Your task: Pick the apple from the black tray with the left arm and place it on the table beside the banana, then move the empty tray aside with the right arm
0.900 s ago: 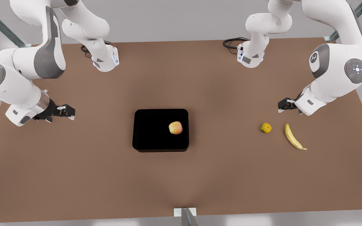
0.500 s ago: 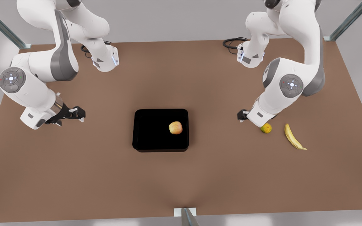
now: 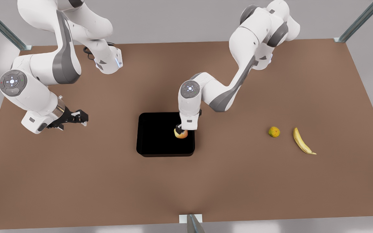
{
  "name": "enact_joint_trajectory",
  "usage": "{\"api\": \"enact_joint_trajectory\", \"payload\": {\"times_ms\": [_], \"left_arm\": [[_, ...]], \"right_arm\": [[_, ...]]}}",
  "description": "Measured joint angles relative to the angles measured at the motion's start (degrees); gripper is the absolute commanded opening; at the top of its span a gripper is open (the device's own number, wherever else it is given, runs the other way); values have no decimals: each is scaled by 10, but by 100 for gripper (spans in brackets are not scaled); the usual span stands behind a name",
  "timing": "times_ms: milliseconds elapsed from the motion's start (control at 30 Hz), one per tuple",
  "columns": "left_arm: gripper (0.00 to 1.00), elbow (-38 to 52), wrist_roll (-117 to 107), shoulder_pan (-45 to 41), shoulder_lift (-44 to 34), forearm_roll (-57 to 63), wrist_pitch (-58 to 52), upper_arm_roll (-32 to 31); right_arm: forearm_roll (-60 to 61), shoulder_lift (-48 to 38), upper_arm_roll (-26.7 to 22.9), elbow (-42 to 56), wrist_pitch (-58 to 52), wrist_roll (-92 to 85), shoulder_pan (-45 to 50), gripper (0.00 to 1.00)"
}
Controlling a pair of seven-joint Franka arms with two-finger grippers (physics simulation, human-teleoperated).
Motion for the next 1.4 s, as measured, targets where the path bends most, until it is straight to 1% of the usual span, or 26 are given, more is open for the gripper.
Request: {"api": "enact_joint_trajectory", "payload": {"times_ms": [267, 433, 600, 900, 1400], "left_arm": [[100, -2, -264, -30, 49, 12, 54, 1], [100, -2, -378, -29, 74, 17, 86, 4], [100, -2, -464, -31, 82, 22, 112, 4], [100, -11, -549, -47, 101, 25, 131, 0], [100, -16, -602, -52, 129, 29, 134, 0]], "right_arm": [[0, 2, -2, 0, 0, 0, -1, 100], [0, 2, -2, 0, 0, -1, -1, 100], [0, 2, -2, 0, 0, -1, 0, 100], [0, 3, -2, 0, 0, -1, -1, 100], [0, 3, -2, 0, 0, -1, -1, 100]]}}
